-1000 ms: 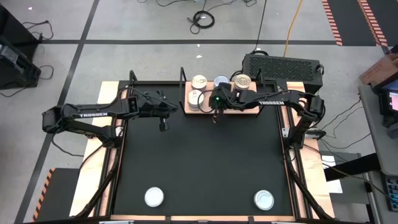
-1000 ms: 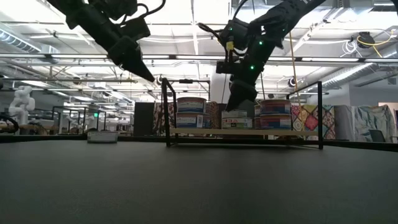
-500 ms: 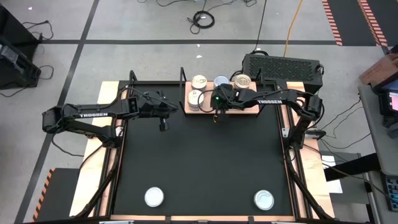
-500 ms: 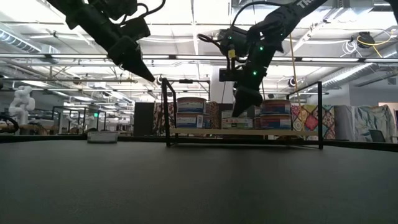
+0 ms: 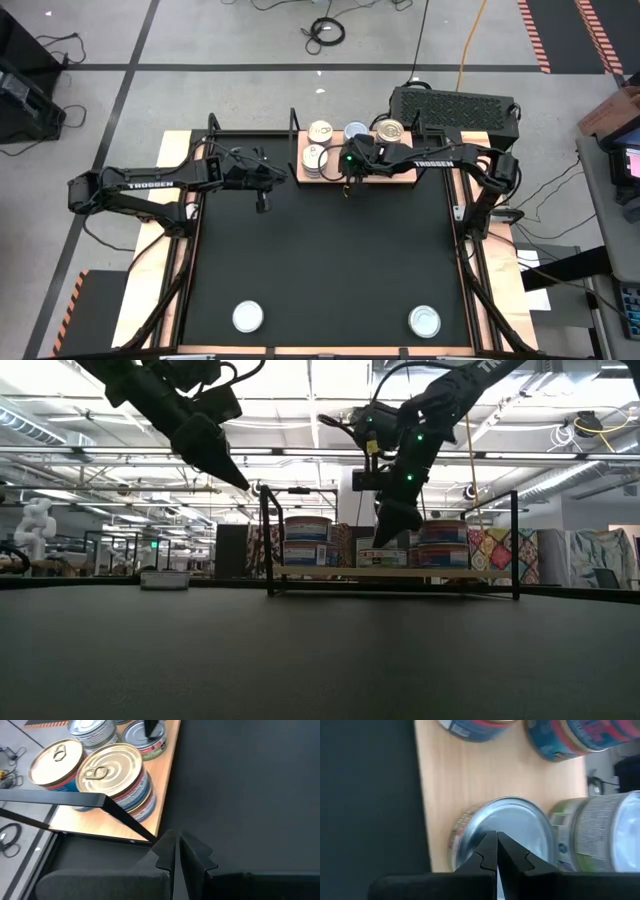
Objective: Stack canned seafood by type on shelf
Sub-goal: Adjust the green tuna can on the shelf, then stack the green tuna can on top of the other green tuna can on the shelf
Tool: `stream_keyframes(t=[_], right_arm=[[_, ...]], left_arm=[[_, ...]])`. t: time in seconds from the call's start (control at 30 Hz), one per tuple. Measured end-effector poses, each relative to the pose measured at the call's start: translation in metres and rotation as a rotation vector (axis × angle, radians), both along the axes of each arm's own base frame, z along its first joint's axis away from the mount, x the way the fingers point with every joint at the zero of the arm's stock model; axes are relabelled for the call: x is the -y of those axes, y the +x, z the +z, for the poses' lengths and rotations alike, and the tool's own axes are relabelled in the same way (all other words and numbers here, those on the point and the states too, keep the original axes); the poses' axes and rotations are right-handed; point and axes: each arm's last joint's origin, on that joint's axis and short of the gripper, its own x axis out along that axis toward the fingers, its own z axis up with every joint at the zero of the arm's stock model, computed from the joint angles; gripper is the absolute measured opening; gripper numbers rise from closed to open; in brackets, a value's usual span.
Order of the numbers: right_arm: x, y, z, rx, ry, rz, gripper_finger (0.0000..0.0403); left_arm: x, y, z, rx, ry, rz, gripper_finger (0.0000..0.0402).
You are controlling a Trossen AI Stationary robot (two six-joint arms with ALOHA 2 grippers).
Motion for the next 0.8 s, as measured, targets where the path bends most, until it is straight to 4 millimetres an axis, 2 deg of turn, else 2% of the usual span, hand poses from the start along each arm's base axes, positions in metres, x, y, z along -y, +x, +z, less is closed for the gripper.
stream_keyframes(t=[0.3, 0.47, 0.63, 0.8], right_arm=[[-0.015, -0.011, 0.039, 0.079, -0.090, 0.017, 0.0000], [-0.037, -0.027, 0.063, 0.123, 0.004, 0.039, 0.0000], [-0.077, -0.036, 0.071, 0.134, 0.099, 0.134, 0.0000], [-0.118, -0.034, 0.068, 0.130, 0.135, 0.222, 0.0000]], left_arm=[[0.007, 0.002, 0.000, 0.011, -0.039, -0.032, 0.0028], [0.024, 0.002, -0.004, -0.011, -0.211, -0.142, 0.0028], [0.058, 0.001, -0.008, -0.085, -0.469, -0.246, 0.0028], [0.109, -0.003, -0.009, -0.157, -0.594, -0.335, 0.0028]])
